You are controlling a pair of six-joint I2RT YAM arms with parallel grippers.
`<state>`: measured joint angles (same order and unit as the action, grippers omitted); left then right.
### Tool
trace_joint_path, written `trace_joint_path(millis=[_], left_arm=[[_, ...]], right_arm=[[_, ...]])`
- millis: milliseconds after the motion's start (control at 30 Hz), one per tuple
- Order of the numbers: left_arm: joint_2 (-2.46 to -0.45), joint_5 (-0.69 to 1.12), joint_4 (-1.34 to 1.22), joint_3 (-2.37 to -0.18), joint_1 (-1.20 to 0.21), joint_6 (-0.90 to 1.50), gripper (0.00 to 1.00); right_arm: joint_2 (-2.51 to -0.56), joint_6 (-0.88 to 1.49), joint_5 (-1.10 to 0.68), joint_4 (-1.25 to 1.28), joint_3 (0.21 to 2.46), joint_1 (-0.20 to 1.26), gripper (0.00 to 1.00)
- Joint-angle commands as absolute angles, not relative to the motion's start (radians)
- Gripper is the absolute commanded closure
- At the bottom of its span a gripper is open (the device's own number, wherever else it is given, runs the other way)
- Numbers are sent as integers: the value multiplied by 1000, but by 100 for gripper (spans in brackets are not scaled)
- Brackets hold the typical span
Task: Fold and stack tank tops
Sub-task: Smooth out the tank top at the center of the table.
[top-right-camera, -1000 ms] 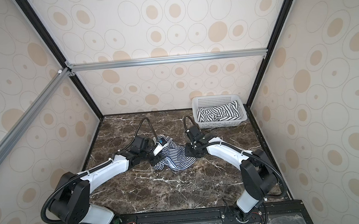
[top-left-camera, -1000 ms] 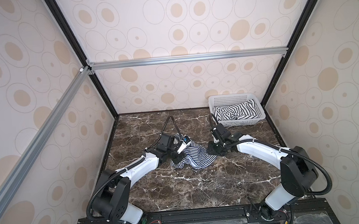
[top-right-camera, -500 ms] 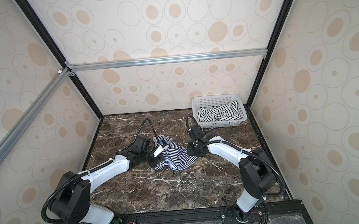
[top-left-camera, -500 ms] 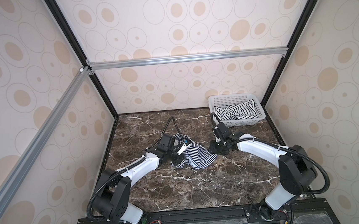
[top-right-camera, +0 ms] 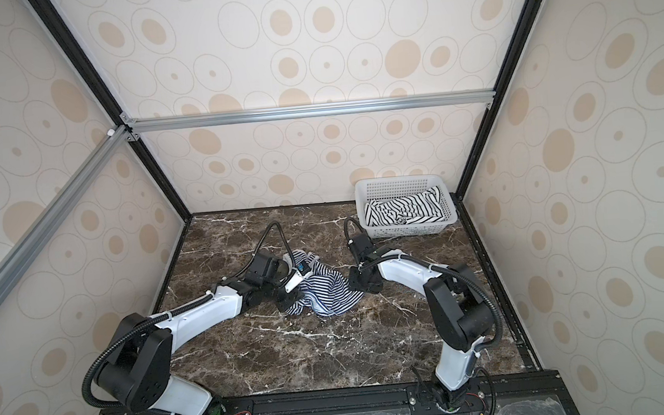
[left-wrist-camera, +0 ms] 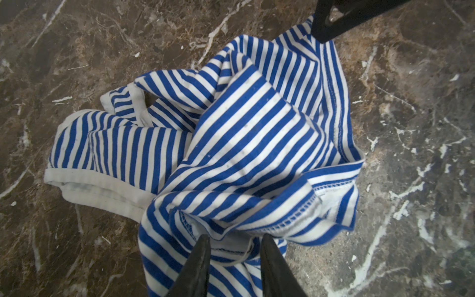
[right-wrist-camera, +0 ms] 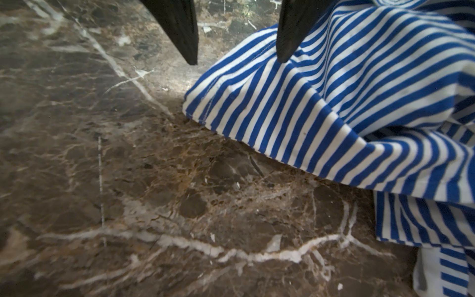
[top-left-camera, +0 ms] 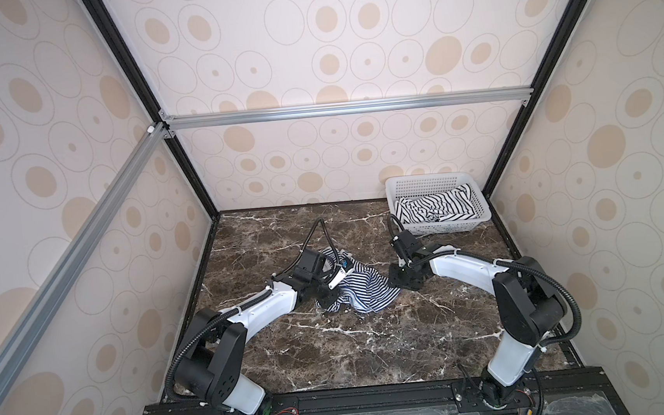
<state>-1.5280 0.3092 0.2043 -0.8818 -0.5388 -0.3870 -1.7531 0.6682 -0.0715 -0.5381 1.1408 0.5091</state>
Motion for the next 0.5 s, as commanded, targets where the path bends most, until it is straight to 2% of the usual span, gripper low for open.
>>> trace_joint_path(millis=[0,400,467], left_arm=[[-1547,309,215,-898,-551,-420,66],[-1541,337,264,-888,-555,-439,72],[-1537,337,263,-877,-555,-440,75]], right_arm=[[-1770,654,-35,-563,1166,508,48],[-1820,637,7,-575,1185,502,47],[-1843,633,6,-572,1194,500,47]])
